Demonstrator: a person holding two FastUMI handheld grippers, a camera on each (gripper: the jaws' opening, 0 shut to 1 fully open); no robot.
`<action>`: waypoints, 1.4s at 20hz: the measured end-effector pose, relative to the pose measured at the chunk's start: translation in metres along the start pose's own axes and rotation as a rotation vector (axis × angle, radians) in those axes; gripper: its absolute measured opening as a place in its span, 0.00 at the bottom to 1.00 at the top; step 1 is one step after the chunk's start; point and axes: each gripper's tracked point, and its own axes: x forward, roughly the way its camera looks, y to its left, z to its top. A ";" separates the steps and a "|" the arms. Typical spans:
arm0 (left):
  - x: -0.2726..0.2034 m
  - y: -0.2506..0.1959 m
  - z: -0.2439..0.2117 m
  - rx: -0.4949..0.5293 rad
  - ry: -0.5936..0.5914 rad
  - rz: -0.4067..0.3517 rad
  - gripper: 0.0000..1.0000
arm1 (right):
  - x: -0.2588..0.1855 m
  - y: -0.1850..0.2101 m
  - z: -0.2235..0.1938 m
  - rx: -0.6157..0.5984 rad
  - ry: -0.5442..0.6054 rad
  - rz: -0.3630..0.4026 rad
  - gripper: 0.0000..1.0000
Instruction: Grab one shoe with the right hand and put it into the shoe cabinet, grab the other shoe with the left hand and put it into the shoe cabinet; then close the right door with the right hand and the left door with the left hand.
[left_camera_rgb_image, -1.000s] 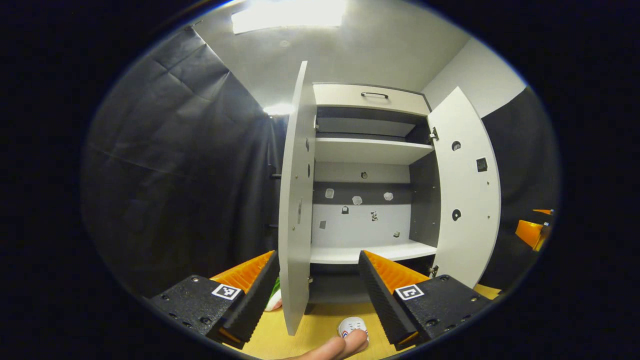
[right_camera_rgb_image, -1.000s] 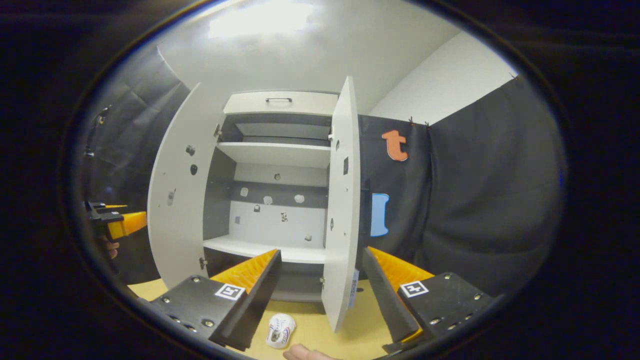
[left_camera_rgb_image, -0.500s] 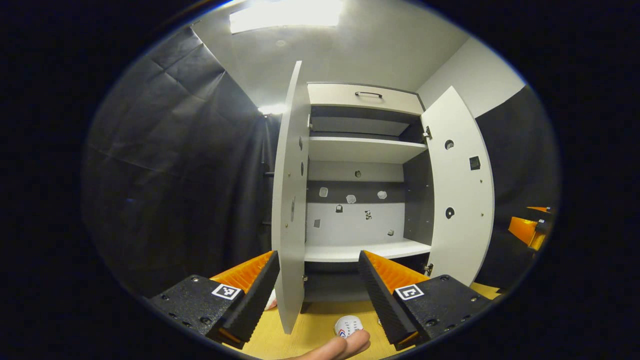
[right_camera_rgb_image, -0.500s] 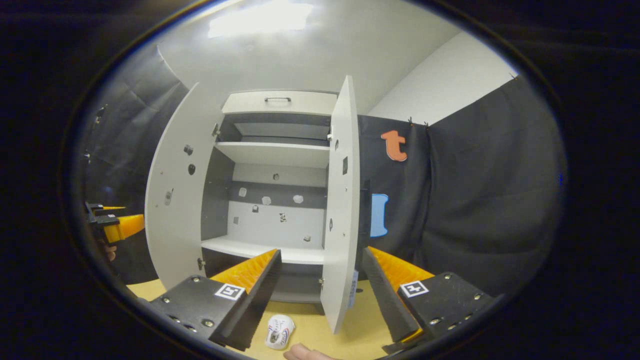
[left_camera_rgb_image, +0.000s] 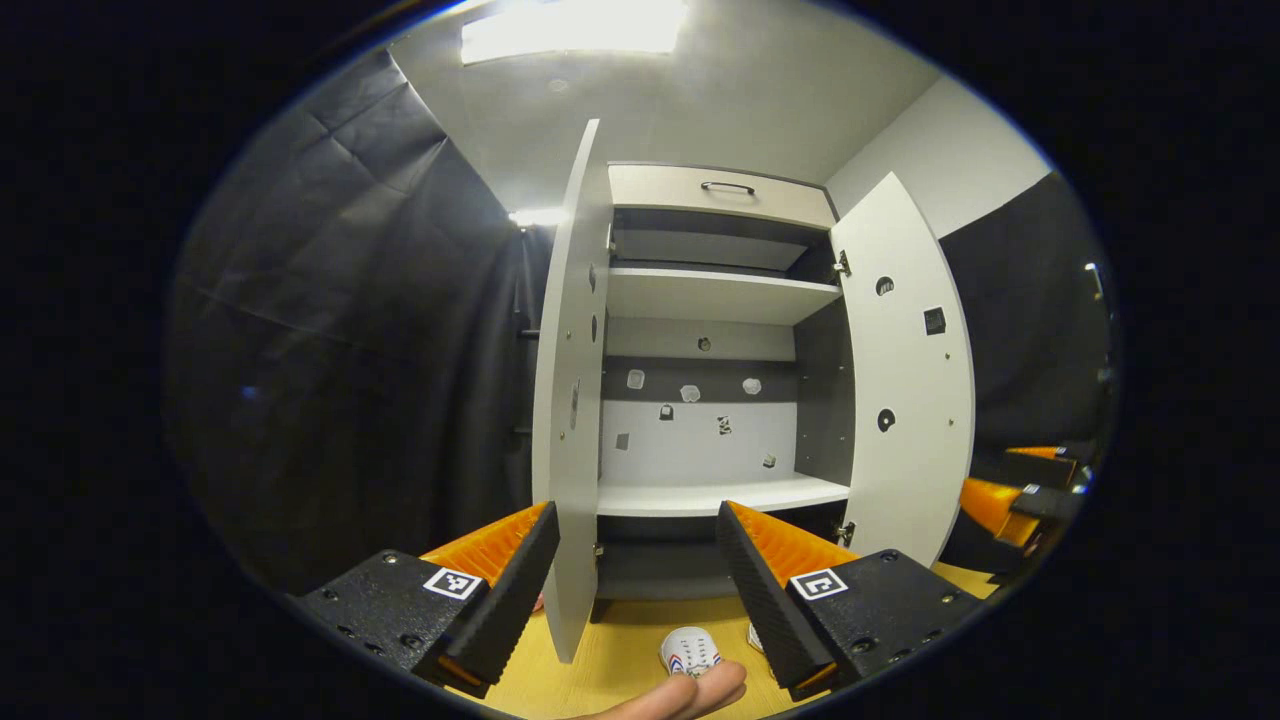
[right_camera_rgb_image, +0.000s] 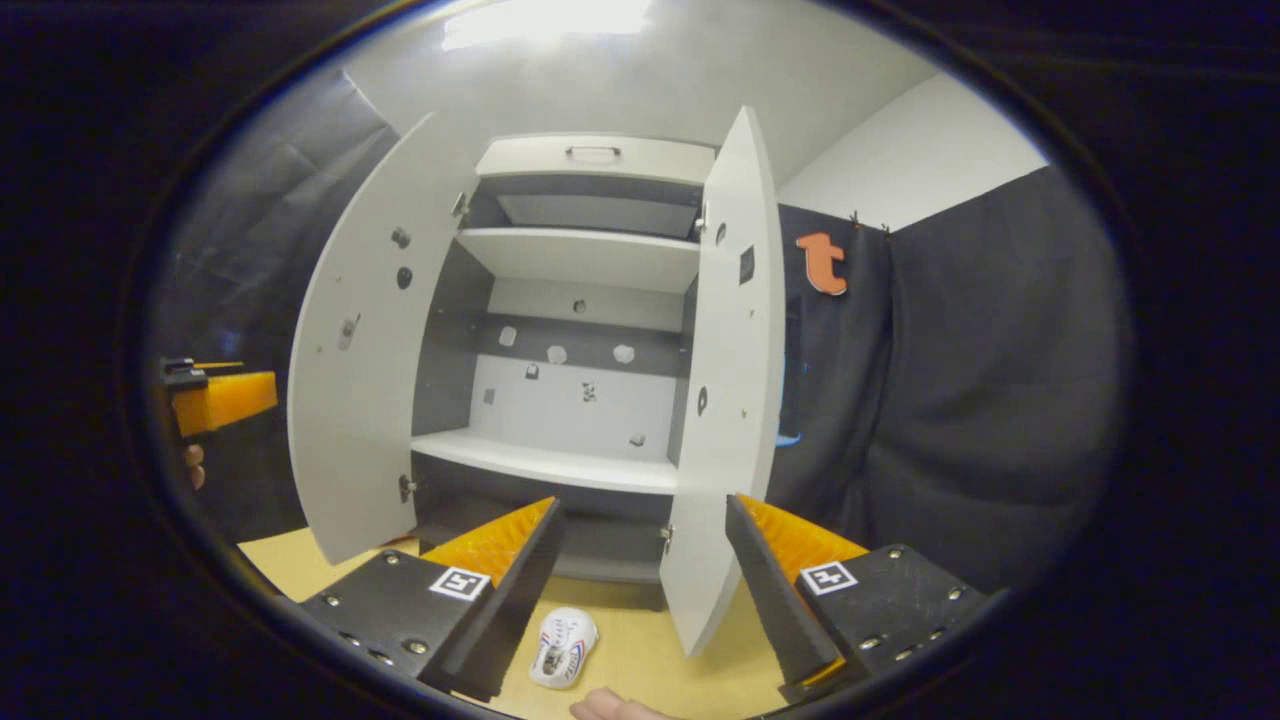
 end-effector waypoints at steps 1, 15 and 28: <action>-0.002 0.001 -0.003 -0.005 0.003 -0.005 0.96 | 0.008 0.006 -0.016 0.002 0.031 0.007 0.97; -0.009 0.022 -0.029 0.020 -0.014 0.032 0.96 | 0.070 0.120 -0.301 -0.038 0.535 0.127 0.95; -0.004 0.014 -0.059 0.014 0.033 -0.015 0.93 | 0.086 0.139 -0.368 0.068 0.670 0.073 0.70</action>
